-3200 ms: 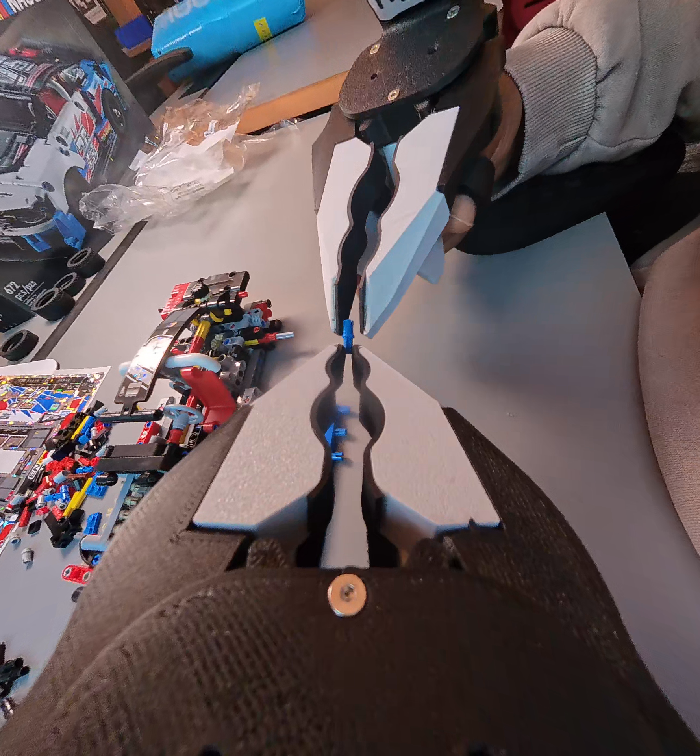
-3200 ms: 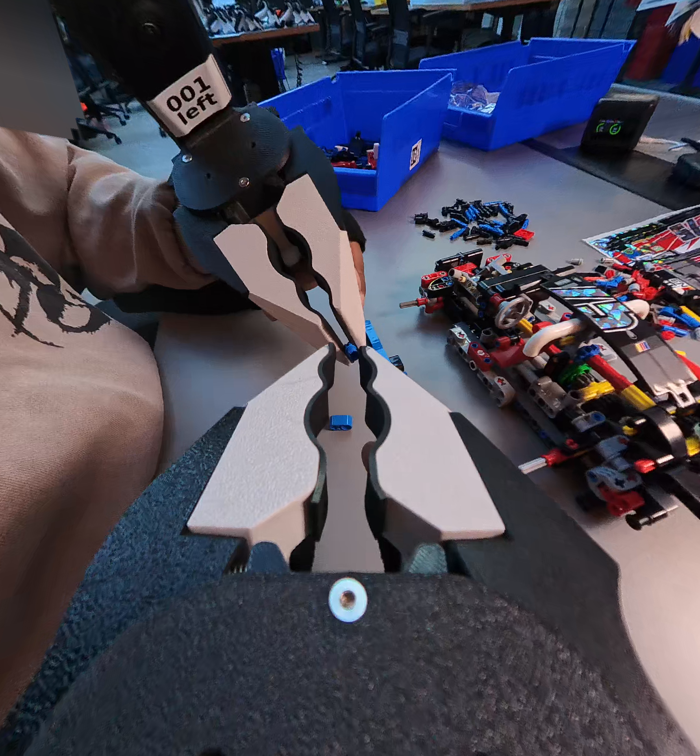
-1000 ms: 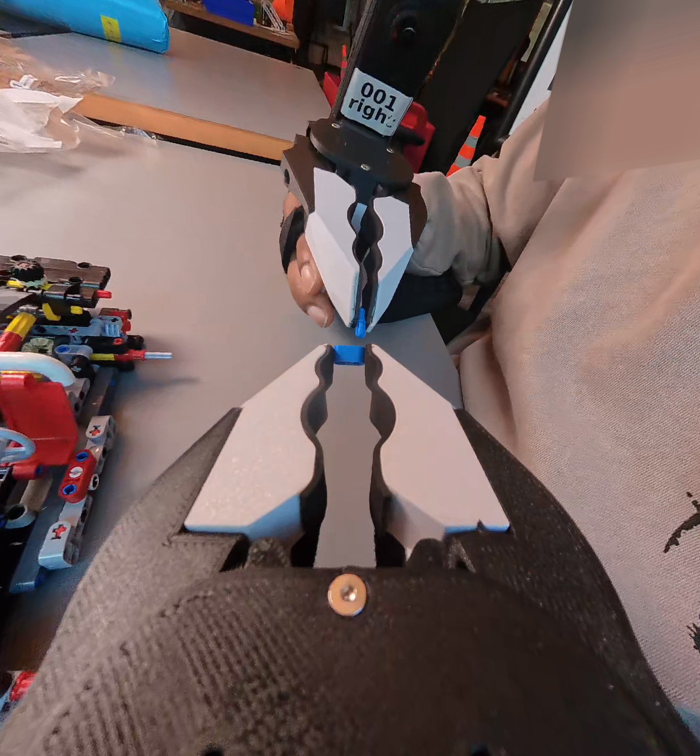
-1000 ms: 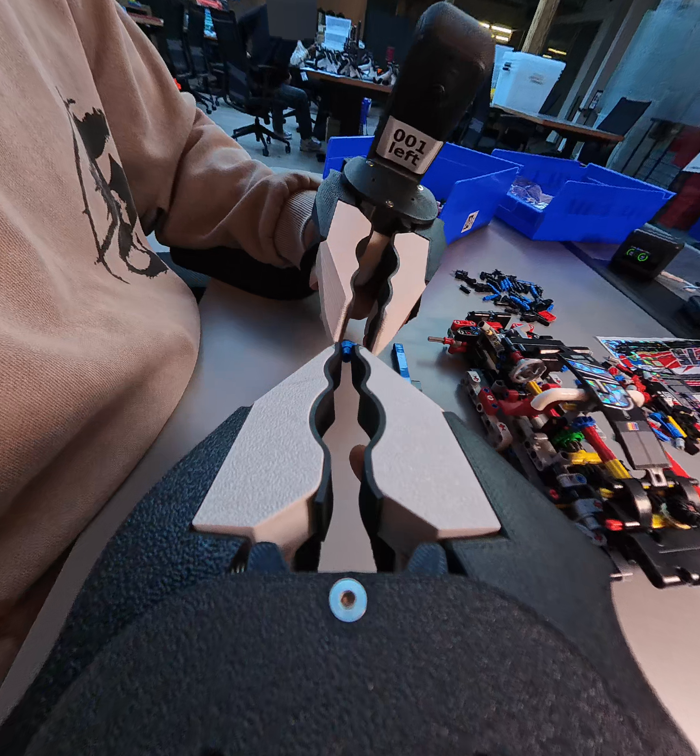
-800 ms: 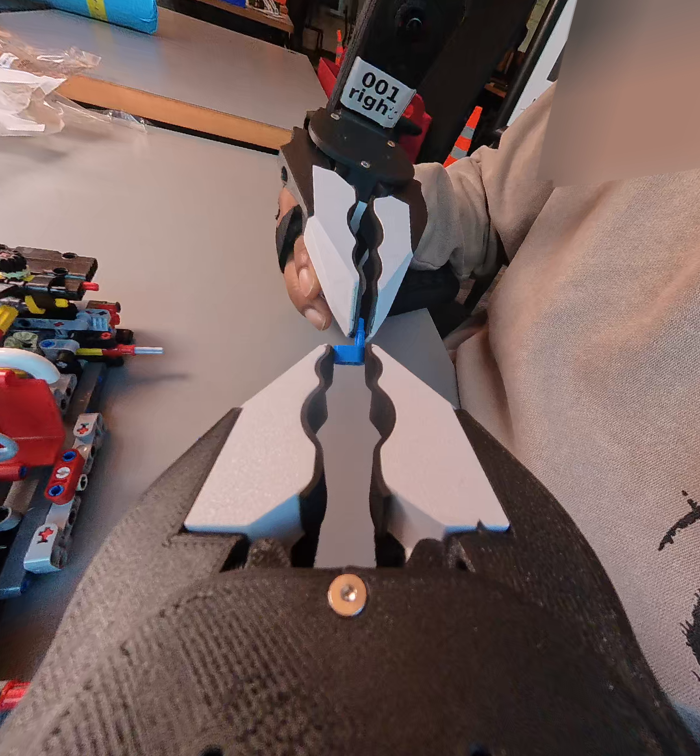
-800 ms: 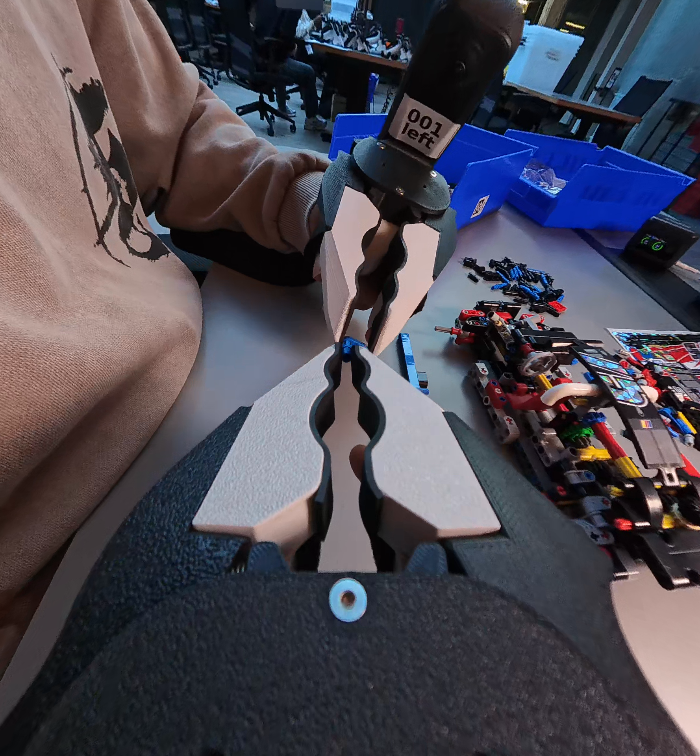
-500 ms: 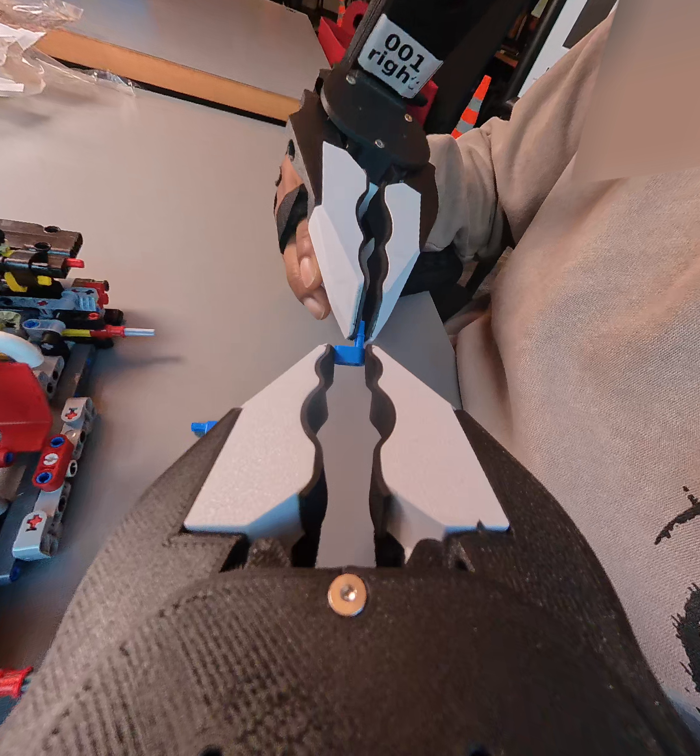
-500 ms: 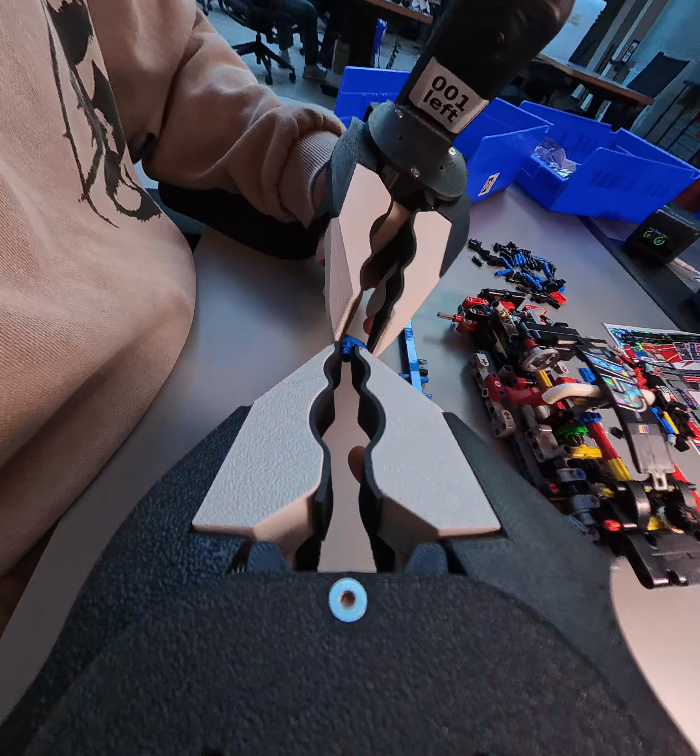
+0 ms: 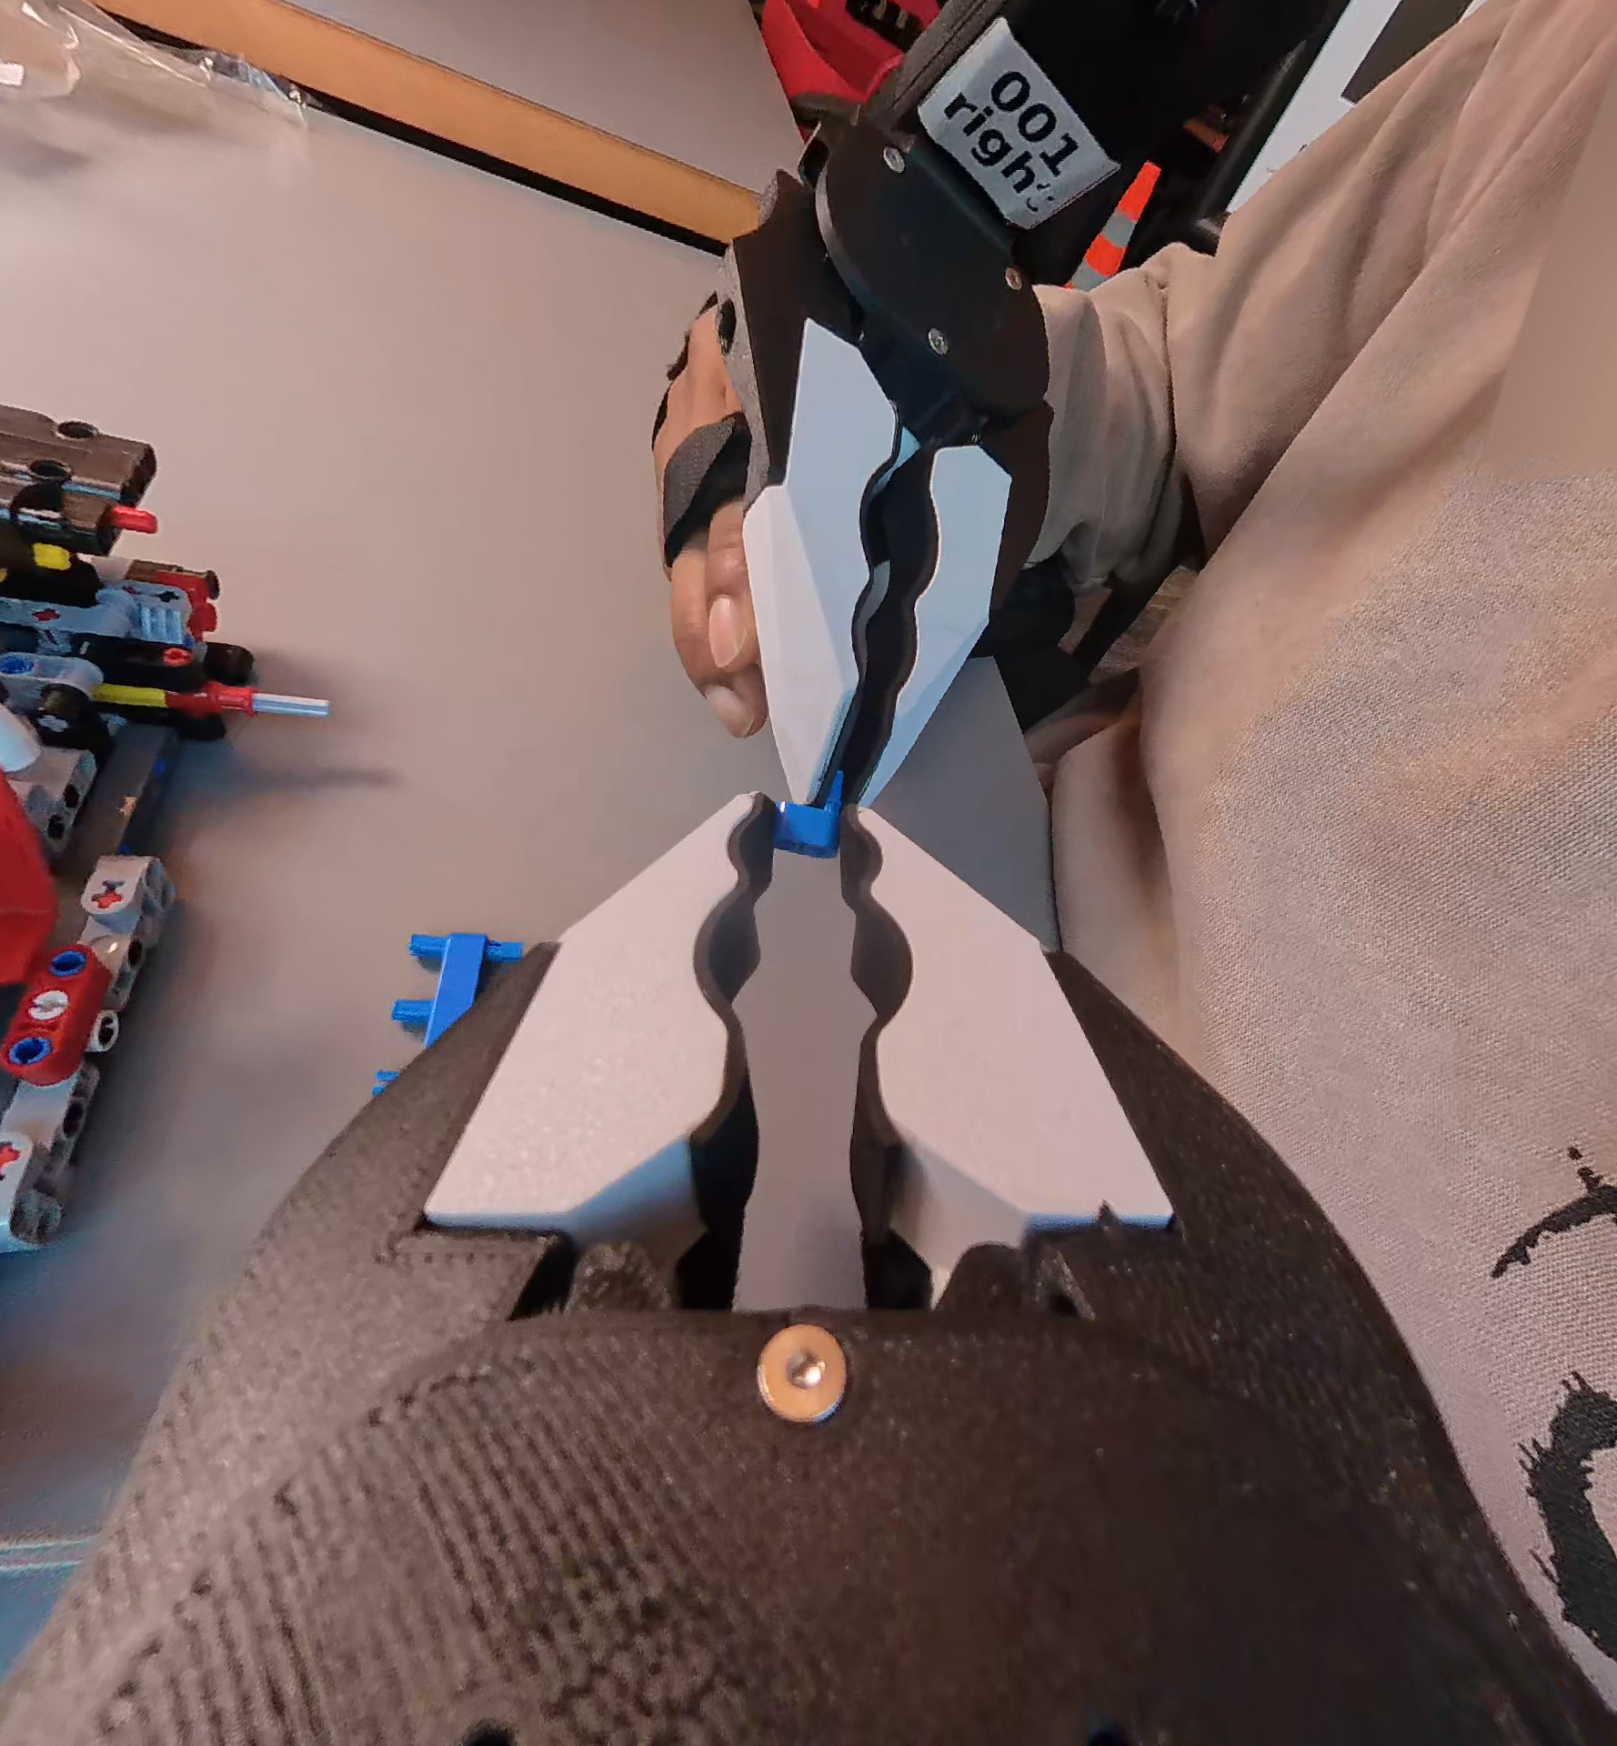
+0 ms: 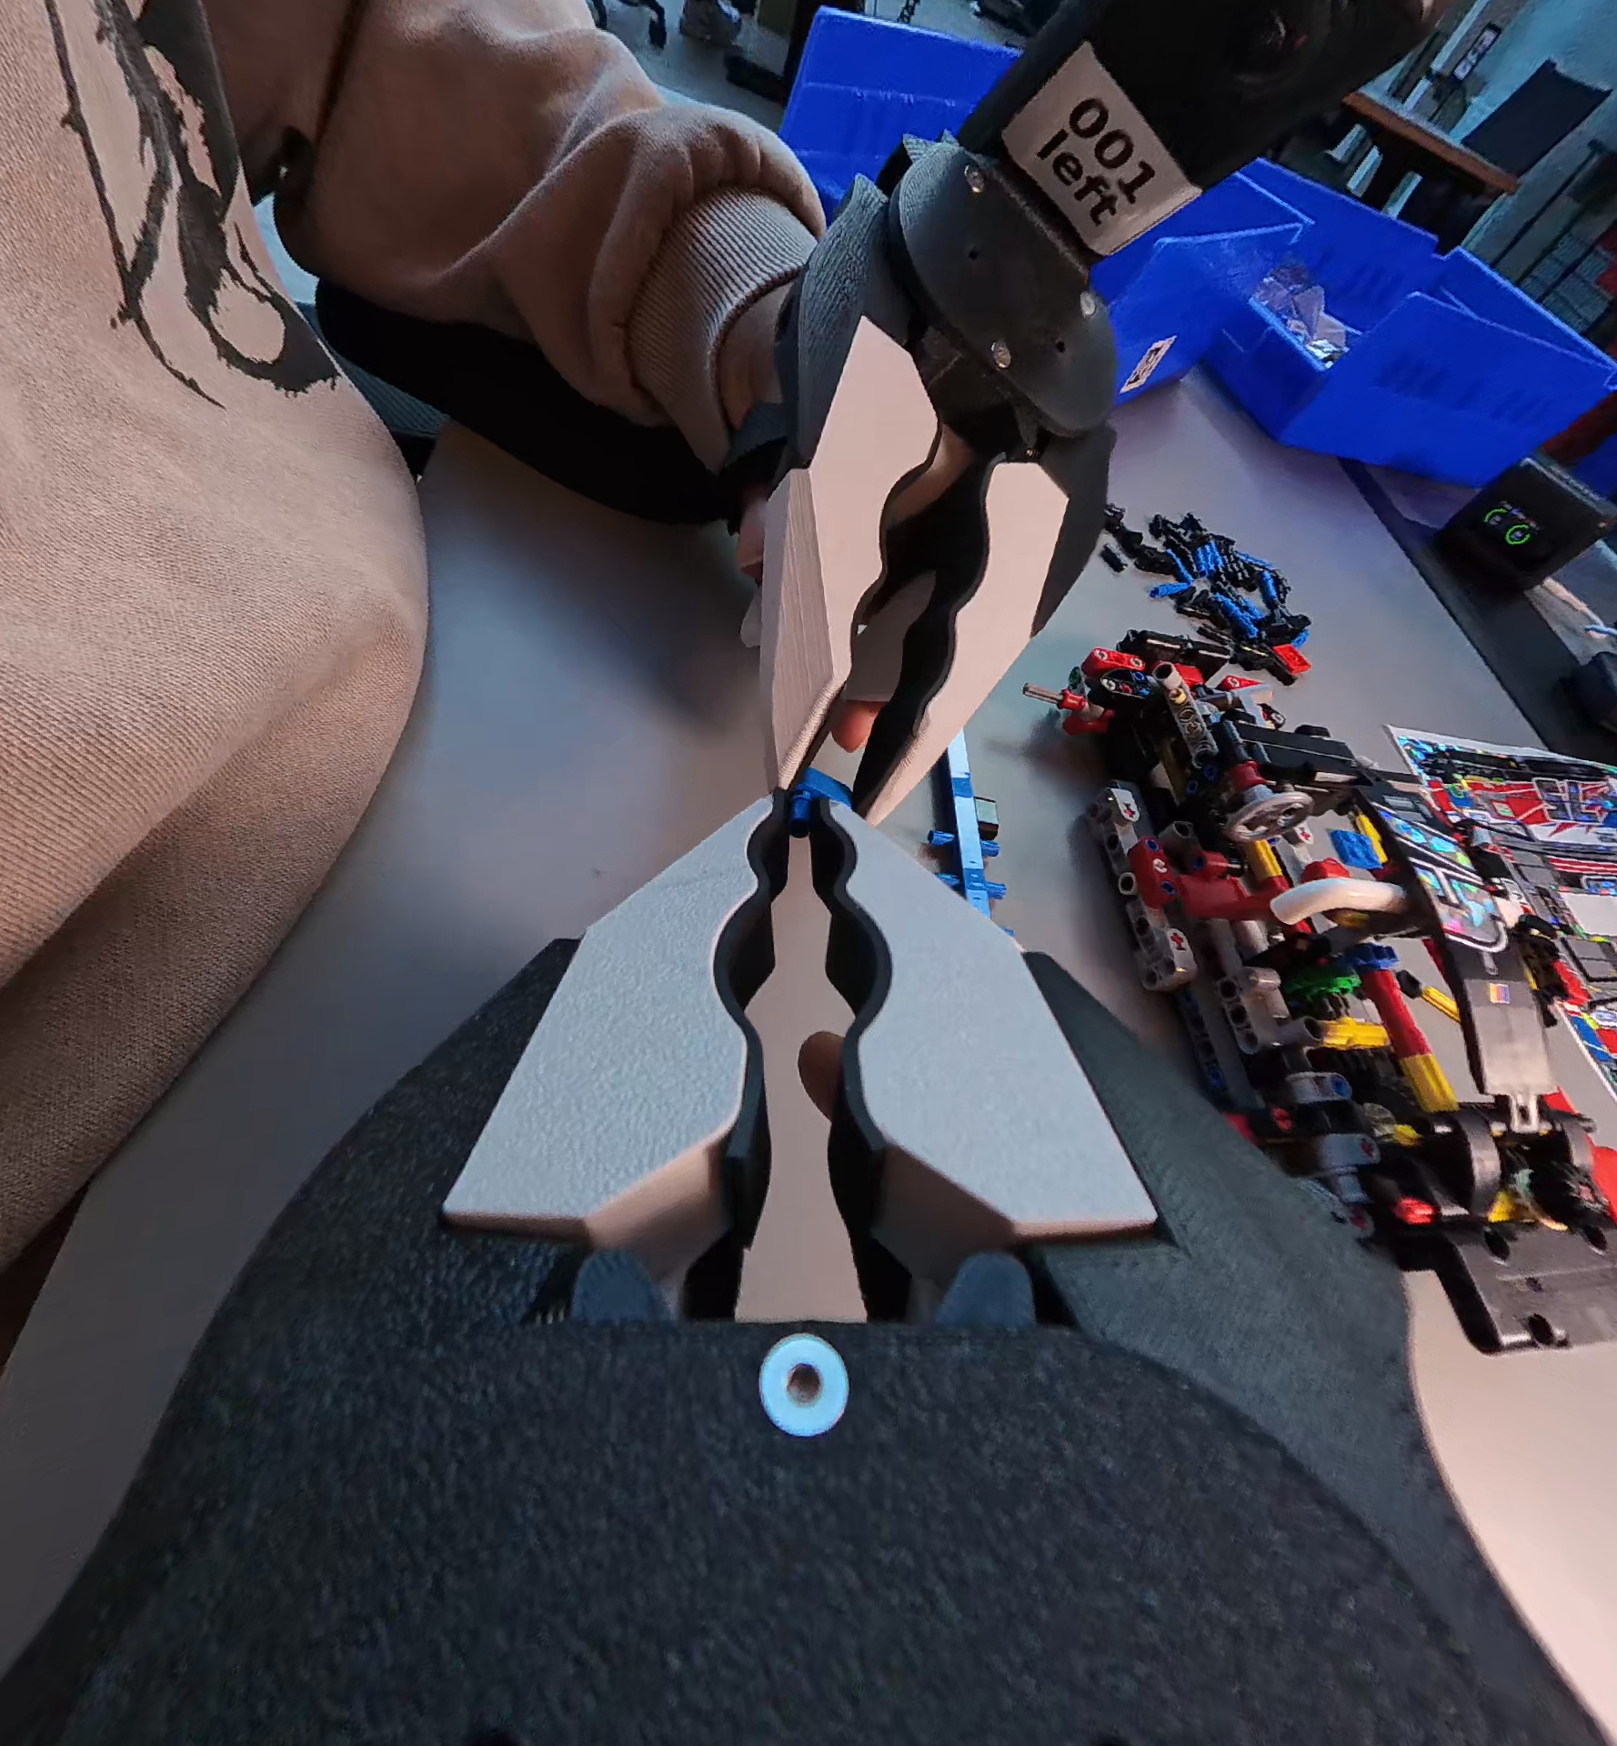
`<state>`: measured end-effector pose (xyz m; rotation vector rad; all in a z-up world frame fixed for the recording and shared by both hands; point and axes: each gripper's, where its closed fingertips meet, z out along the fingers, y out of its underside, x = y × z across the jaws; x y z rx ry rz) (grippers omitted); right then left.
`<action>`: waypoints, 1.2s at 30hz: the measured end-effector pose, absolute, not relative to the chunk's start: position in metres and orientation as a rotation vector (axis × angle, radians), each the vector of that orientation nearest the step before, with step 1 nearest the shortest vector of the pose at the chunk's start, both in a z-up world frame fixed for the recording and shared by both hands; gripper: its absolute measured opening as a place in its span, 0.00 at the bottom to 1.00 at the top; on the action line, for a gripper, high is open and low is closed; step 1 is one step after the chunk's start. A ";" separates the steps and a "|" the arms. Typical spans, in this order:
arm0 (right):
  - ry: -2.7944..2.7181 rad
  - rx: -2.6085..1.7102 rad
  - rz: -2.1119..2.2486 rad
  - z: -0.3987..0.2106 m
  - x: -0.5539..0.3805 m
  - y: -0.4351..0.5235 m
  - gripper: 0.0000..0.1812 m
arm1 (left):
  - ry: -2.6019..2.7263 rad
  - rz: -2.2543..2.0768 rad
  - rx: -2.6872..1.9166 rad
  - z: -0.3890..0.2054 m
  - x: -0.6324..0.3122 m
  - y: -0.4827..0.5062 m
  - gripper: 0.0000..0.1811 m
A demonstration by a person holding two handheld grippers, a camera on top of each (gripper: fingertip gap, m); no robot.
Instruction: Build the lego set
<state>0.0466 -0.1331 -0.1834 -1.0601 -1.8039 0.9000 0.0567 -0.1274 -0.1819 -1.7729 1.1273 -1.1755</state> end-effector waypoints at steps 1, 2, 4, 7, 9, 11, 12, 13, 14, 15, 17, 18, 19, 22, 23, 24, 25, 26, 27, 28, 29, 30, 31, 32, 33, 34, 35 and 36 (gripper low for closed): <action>-1.802 -1.060 0.907 -0.183 0.046 -0.133 0.01 | 1.120 -1.193 -1.773 -0.181 0.057 -0.128 0.06; -1.803 -1.056 0.901 -0.183 0.046 -0.133 0.01 | 1.115 -1.203 -1.774 -0.182 0.057 -0.128 0.06; -1.806 -1.058 0.933 -0.184 0.046 -0.136 0.01 | 1.120 -1.237 -1.773 -0.182 0.057 -0.130 0.06; -1.765 -1.060 0.960 -0.179 0.046 -0.133 0.01 | 1.080 -1.313 -1.768 -0.179 0.056 -0.127 0.07; -1.700 -1.032 0.958 -0.167 0.045 -0.127 0.05 | 0.984 -1.389 -1.767 -0.171 0.054 -0.120 0.07; -1.642 -1.014 0.932 -0.157 0.046 -0.119 0.14 | 0.856 -1.468 -1.762 -0.163 0.050 -0.111 0.07; -1.610 -1.007 0.903 -0.152 0.045 -0.115 0.16 | 0.770 -1.526 -1.747 -0.156 0.048 -0.107 0.07; -1.584 -0.996 0.861 -0.149 0.044 -0.111 0.17 | 0.671 -1.585 -1.729 -0.149 0.046 -0.101 0.07; -1.563 -0.979 0.791 -0.148 0.041 -0.107 0.17 | 0.581 -1.657 -1.706 -0.142 0.045 -0.097 0.07; -1.537 -0.959 0.710 -0.145 0.037 -0.103 0.16 | 0.491 -1.715 -1.684 -0.136 0.044 -0.092 0.07; -1.465 -0.943 0.604 -0.136 0.031 -0.095 0.16 | 0.353 -1.811 -1.639 -0.127 0.043 -0.086 0.07; -1.442 -0.949 0.573 -0.132 0.029 -0.091 0.16 | 0.290 -1.846 -1.618 -0.124 0.041 -0.084 0.07; -1.430 -0.953 0.551 -0.130 0.027 -0.089 0.16 | 0.251 -1.870 -1.608 -0.121 0.040 -0.082 0.07; -1.390 -0.941 0.456 -0.124 0.025 -0.081 0.15 | 0.235 -1.875 -1.612 -0.120 0.039 -0.083 0.06; -1.372 -0.932 0.439 -0.120 0.025 -0.079 0.15 | 0.245 -1.868 -1.621 -0.122 0.040 -0.085 0.07; -1.362 -0.932 0.452 -0.117 0.025 -0.079 0.17 | 0.243 -1.874 -1.615 -0.121 0.040 -0.086 0.07; -1.372 -0.935 0.472 -0.116 0.024 -0.081 0.17 | 0.237 -1.892 -1.609 -0.120 0.041 -0.087 0.07; -1.384 -0.926 0.474 -0.116 0.023 -0.083 0.16 | 0.234 -1.895 -1.612 -0.121 0.041 -0.087 0.07; -1.400 -0.907 0.462 -0.117 0.022 -0.085 0.12 | 0.236 -1.896 -1.611 -0.121 0.041 -0.088 0.07; -1.406 -0.896 0.452 -0.118 0.021 -0.087 0.09 | 0.231 -1.903 -1.607 -0.120 0.041 -0.088 0.07; -1.397 -0.897 0.445 -0.118 0.020 -0.087 0.09 | 0.229 -1.905 -1.606 -0.120 0.041 -0.088 0.07; -1.401 -0.905 0.452 -0.119 0.020 -0.087 0.09 | 0.229 -1.903 -1.610 -0.120 0.041 -0.088 0.07; -1.400 -0.917 0.463 -0.119 0.020 -0.087 0.09 | 0.221 -1.907 -1.609 -0.120 0.041 -0.088 0.07; -1.401 -0.921 0.476 -0.119 0.020 -0.087 0.07 | 0.212 -1.919 -1.604 -0.120 0.041 -0.088 0.07; -1.398 -0.923 0.481 -0.119 0.020 -0.088 0.07 | 0.207 -1.932 -1.603 -0.119 0.041 -0.088 0.07; -1.403 -0.925 0.490 -0.119 0.020 -0.088 0.07 | 0.205 -1.945 -1.602 -0.120 0.041 -0.089 0.07; -1.404 -0.928 0.511 -0.119 0.021 -0.088 0.07 | 0.204 -1.958 -1.599 -0.120 0.042 -0.089 0.07; -1.406 -0.931 0.527 -0.120 0.021 -0.089 0.07 | 0.203 -1.965 -1.597 -0.120 0.042 -0.089 0.07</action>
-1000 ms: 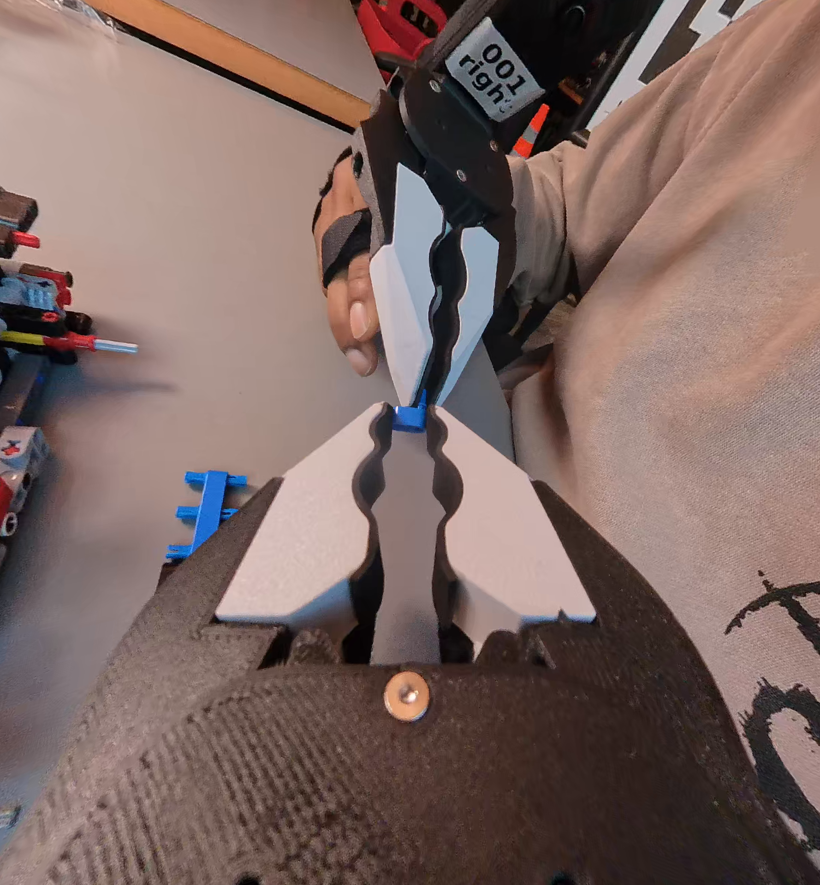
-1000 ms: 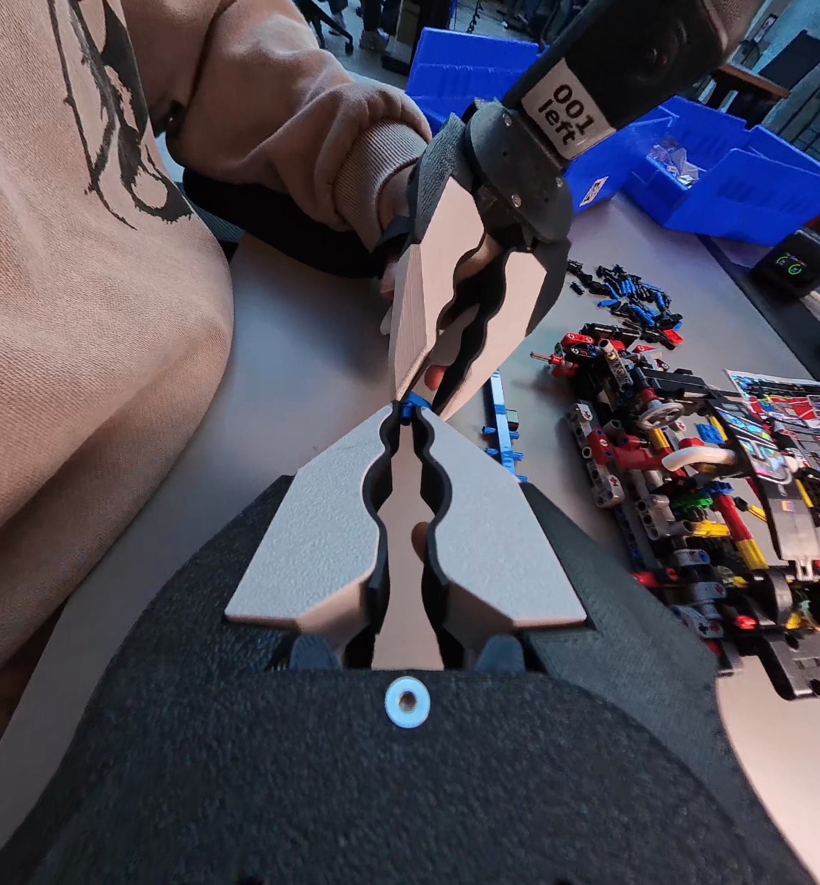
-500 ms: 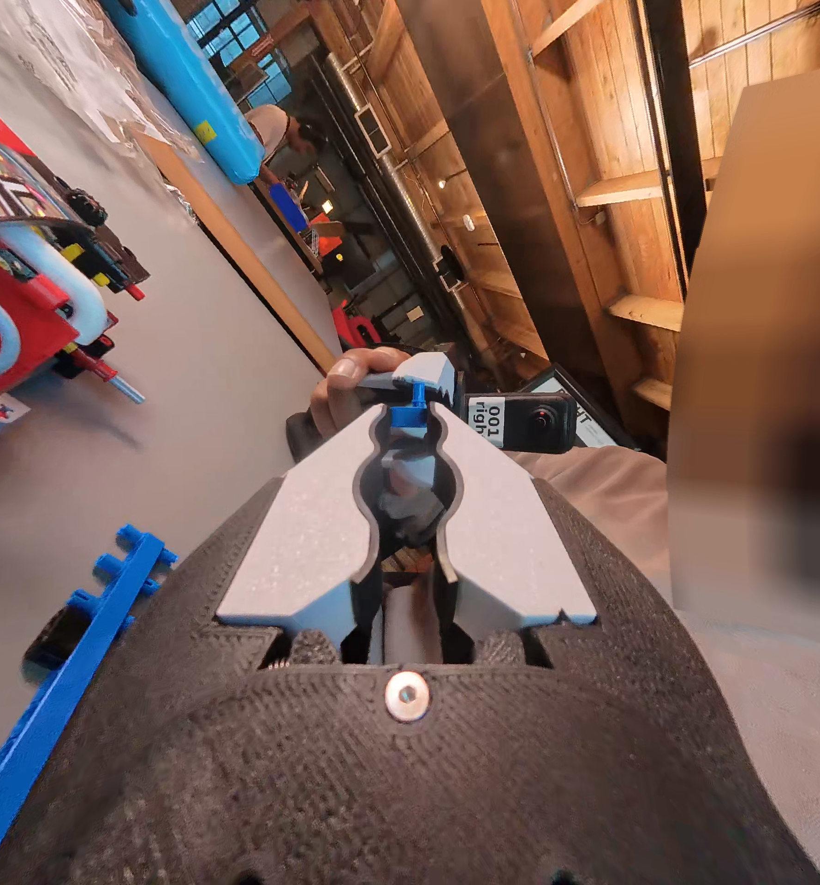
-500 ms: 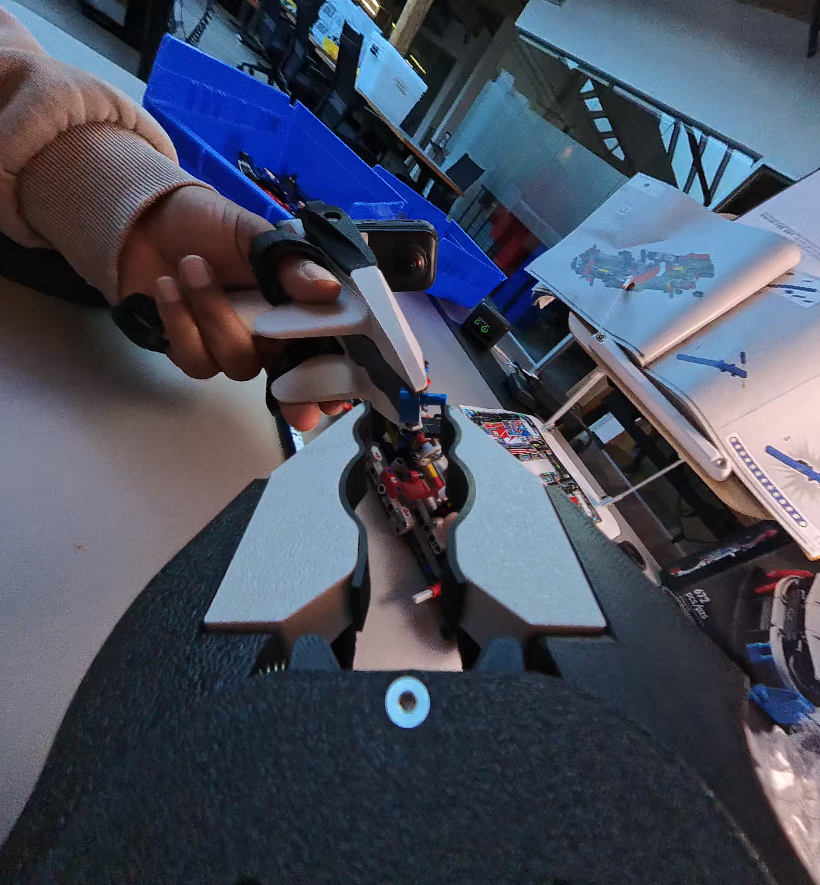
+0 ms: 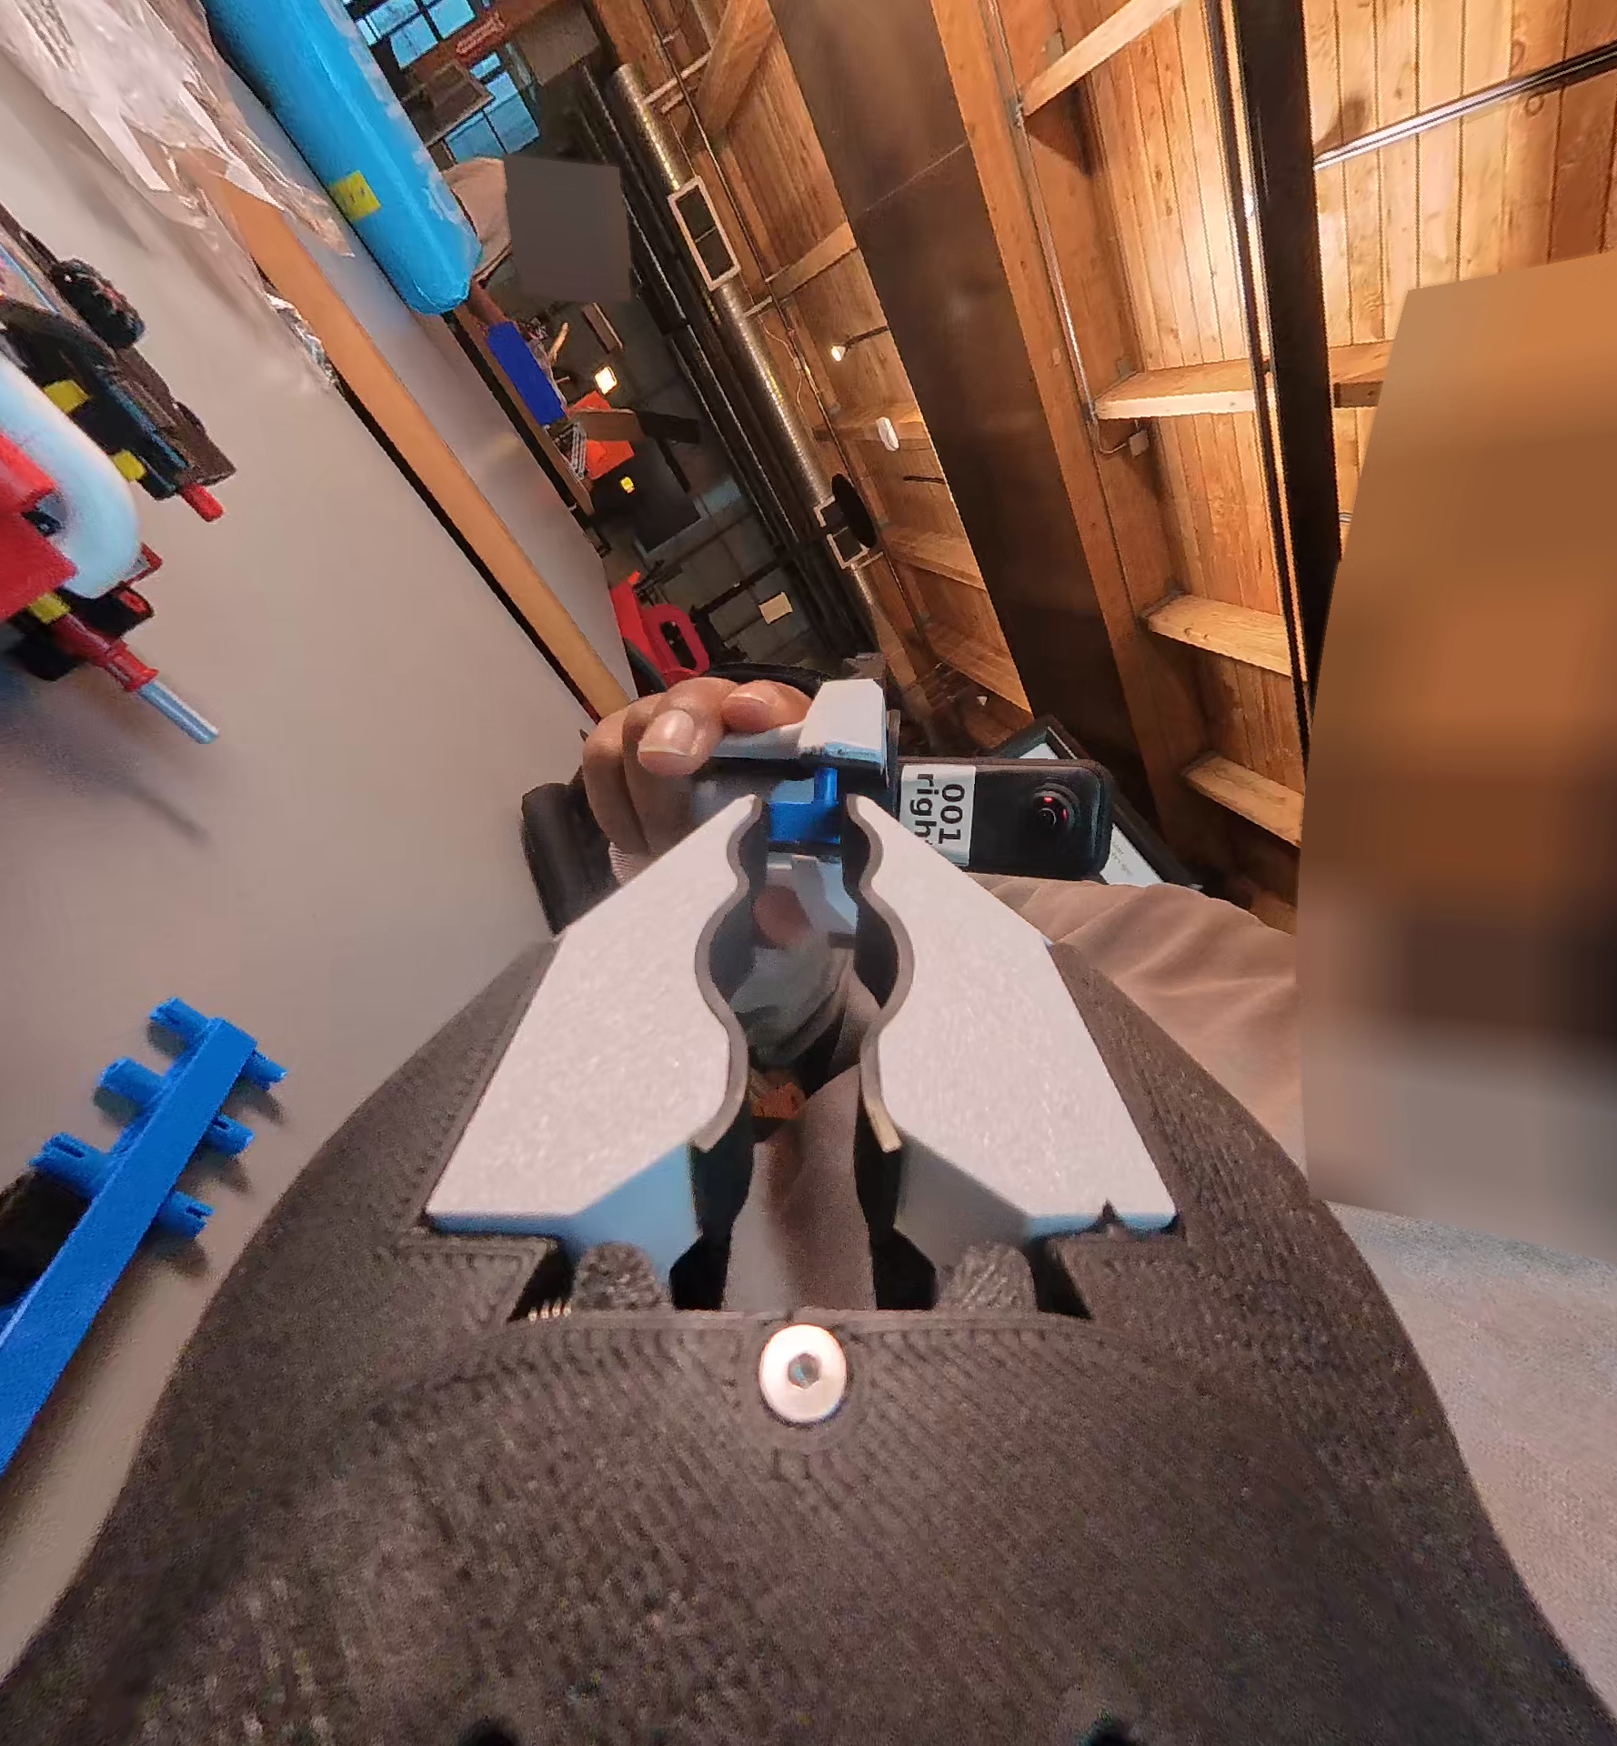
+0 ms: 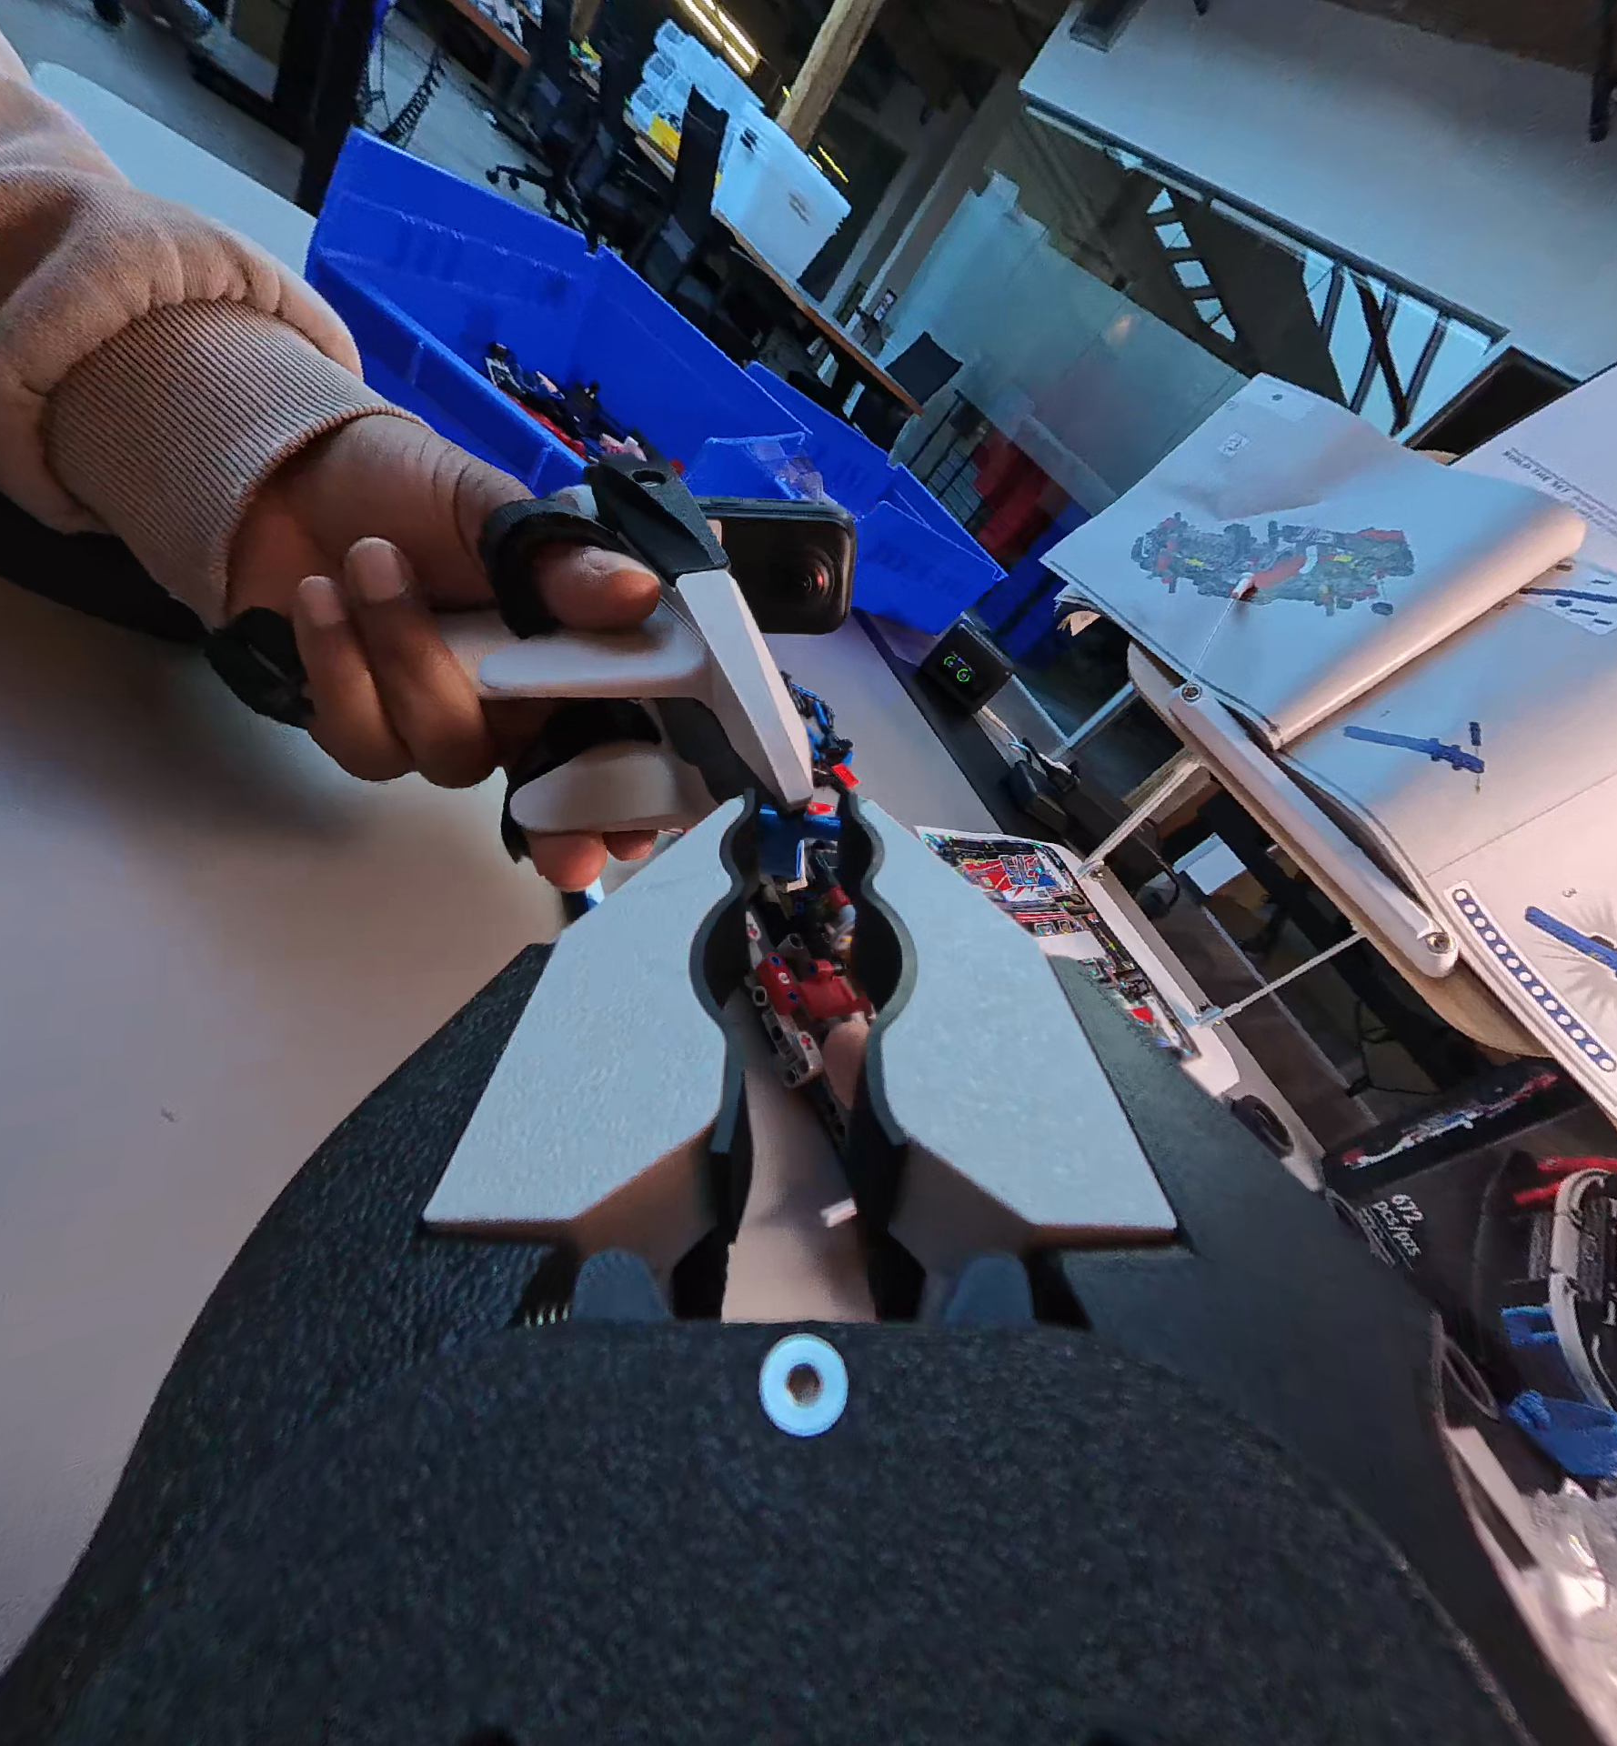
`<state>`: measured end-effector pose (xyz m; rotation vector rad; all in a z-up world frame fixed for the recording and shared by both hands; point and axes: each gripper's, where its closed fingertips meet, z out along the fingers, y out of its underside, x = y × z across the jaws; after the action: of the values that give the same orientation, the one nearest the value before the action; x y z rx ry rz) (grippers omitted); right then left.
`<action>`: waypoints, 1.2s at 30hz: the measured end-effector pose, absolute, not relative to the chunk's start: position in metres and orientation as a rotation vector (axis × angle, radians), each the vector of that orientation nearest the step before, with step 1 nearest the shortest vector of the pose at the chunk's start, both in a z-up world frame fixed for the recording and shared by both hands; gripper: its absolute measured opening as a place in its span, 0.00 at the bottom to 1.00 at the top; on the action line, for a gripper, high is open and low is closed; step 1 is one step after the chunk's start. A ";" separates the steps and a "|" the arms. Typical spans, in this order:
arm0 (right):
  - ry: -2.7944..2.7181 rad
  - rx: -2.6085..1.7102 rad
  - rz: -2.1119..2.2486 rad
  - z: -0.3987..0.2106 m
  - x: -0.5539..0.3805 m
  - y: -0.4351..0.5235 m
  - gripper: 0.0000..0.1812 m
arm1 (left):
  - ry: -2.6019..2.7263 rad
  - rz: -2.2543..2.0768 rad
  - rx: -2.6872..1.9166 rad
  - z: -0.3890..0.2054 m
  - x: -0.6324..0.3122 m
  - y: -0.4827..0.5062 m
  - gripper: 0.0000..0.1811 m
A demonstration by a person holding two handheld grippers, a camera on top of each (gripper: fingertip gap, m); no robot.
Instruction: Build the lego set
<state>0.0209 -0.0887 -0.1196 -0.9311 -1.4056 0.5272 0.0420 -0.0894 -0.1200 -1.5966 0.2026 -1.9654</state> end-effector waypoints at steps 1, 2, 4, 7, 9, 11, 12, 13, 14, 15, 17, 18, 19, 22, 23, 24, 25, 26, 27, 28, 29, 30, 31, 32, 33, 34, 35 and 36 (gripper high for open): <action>-1.403 -0.930 0.536 -0.120 0.021 -0.089 0.07 | 0.206 -1.968 -1.590 -0.120 0.042 -0.090 0.07; -1.400 -0.929 0.541 -0.119 0.022 -0.089 0.07 | 0.212 -1.973 -1.577 -0.119 0.042 -0.090 0.07; -1.390 -0.933 0.564 -0.117 0.023 -0.089 0.07 | 0.209 -2.003 -1.546 -0.115 0.042 -0.091 0.16; -1.382 -0.934 0.567 -0.117 0.024 -0.087 0.07 | 0.234 -1.996 -1.552 -0.117 0.045 -0.093 0.20; -1.388 -0.921 0.566 -0.119 0.023 -0.088 0.07 | 0.258 -1.993 -1.551 -0.116 0.047 -0.094 0.16; -1.392 -0.916 0.567 -0.120 0.022 -0.089 0.07 | 0.283 -1.941 -1.580 -0.119 0.049 -0.093 0.10; -1.392 -0.918 0.561 -0.122 0.021 -0.088 0.07 | 0.295 -1.910 -1.594 -0.121 0.048 -0.092 0.09; -1.394 -0.915 0.552 -0.123 0.021 -0.087 0.08 | 0.315 -1.869 -1.609 -0.123 0.046 -0.090 0.07; -1.401 -0.925 0.534 -0.127 0.021 -0.084 0.08 | 0.340 -1.806 -1.624 -0.126 0.045 -0.089 0.07; -1.410 -0.931 0.547 -0.130 0.020 -0.084 0.09 | 0.384 -1.723 -1.649 -0.130 0.043 -0.086 0.07; -1.416 -0.977 0.614 -0.133 0.021 -0.084 0.14 | 0.485 -1.565 -1.684 -0.135 0.038 -0.084 0.07; -1.412 -0.998 0.653 -0.134 0.021 -0.083 0.15 | 0.529 -1.502 -1.687 -0.136 0.035 -0.083 0.07; -1.408 -1.008 0.692 -0.133 0.022 -0.083 0.15 | 0.574 -1.448 -1.697 -0.138 0.034 -0.084 0.07; -1.425 -1.026 0.776 -0.137 0.023 -0.084 0.14 | 0.658 -1.341 -1.712 -0.144 0.031 -0.085 0.07; -1.423 -1.039 0.812 -0.138 0.024 -0.084 0.13 | 0.671 -1.317 -1.708 -0.145 0.031 -0.085 0.07; -1.420 -1.051 0.848 -0.140 0.024 -0.084 0.13 | 0.685 -1.281 -1.707 -0.147 0.030 -0.084 0.07; -1.412 -1.065 0.877 -0.140 0.025 -0.084 0.12 | 0.697 -1.215 -1.710 -0.149 0.027 -0.081 0.07; -1.398 -1.083 0.912 -0.140 0.026 -0.083 0.11 | 0.714 -1.131 -1.718 -0.153 0.025 -0.077 0.07; -1.376 -1.109 0.961 -0.139 0.026 -0.082 0.10 | 0.739 -1.028 -1.728 -0.157 0.021 -0.073 0.07; -1.353 -1.141 1.014 -0.139 0.027 -0.081 0.11 | 0.774 -0.915 -1.738 -0.162 0.018 -0.068 0.07; -1.330 -1.173 1.060 -0.139 0.028 -0.079 0.11 | 0.810 -0.799 -1.740 -0.166 0.015 -0.064 0.07; -1.307 -1.200 1.090 -0.139 0.028 -0.076 0.11 | 0.840 -0.698 -1.732 -0.168 0.012 -0.061 0.07; -1.284 -1.225 1.111 -0.139 0.028 -0.073 0.11 | 0.856 -0.615 -1.715 -0.168 0.010 -0.058 0.07; -1.262 -1.247 1.128 -0.139 0.028 -0.070 0.11 | 0.868 -0.550 -1.695 -0.167 0.010 -0.056 0.07; -1.244 -1.262 1.147 -0.139 0.028 -0.068 0.11 | 0.880 -0.496 -1.674 -0.166 0.009 -0.054 0.07; -1.231 -1.279 1.162 -0.139 0.028 -0.066 0.11 | 0.888 -0.447 -1.655 -0.165 0.009 -0.053 0.07; -1.215 -1.300 1.173 -0.140 0.027 -0.063 0.11 | 0.892 -0.409 -1.642 -0.165 0.008 -0.051 0.07; -1.196 -1.322 1.186 -0.142 0.026 -0.060 0.10 | 0.891 -0.383 -1.633 -0.165 0.008 -0.049 0.07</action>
<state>0.0263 -0.0600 -0.1417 -1.3223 -1.1965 1.1855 0.0076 -0.0490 -0.1649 -1.6332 0.8909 -0.3831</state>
